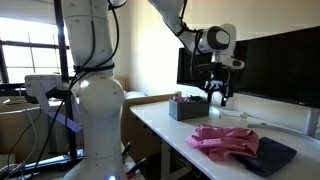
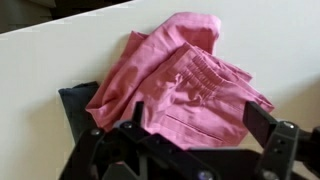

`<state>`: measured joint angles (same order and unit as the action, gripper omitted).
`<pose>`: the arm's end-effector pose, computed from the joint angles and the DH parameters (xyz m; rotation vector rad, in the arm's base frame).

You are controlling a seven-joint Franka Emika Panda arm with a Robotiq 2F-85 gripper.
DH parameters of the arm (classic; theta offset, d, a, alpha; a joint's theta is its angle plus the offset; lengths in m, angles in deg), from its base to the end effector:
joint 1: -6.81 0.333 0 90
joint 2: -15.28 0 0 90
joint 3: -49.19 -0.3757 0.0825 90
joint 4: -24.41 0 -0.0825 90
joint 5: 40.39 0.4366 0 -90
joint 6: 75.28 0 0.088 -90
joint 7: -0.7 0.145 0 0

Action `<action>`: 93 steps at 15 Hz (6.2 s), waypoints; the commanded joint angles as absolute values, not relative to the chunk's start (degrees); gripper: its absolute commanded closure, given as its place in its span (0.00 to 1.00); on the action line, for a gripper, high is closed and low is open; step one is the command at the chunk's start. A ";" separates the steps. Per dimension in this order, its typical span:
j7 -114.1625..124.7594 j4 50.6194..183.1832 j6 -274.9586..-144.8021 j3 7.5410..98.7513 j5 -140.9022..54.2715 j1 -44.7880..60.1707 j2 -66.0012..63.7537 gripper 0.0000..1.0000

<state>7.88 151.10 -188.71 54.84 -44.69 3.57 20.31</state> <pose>0.5231 -0.0896 0.3994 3.0547 -0.3756 -0.2231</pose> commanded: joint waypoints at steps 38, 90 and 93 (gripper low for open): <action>17.01 162.93 -204.00 63.76 -29.22 -5.60 16.62 0.00; 35.85 159.93 -206.99 58.28 -39.45 -0.95 11.49 0.00; 37.80 157.20 -207.66 57.43 -39.14 -0.04 6.84 0.00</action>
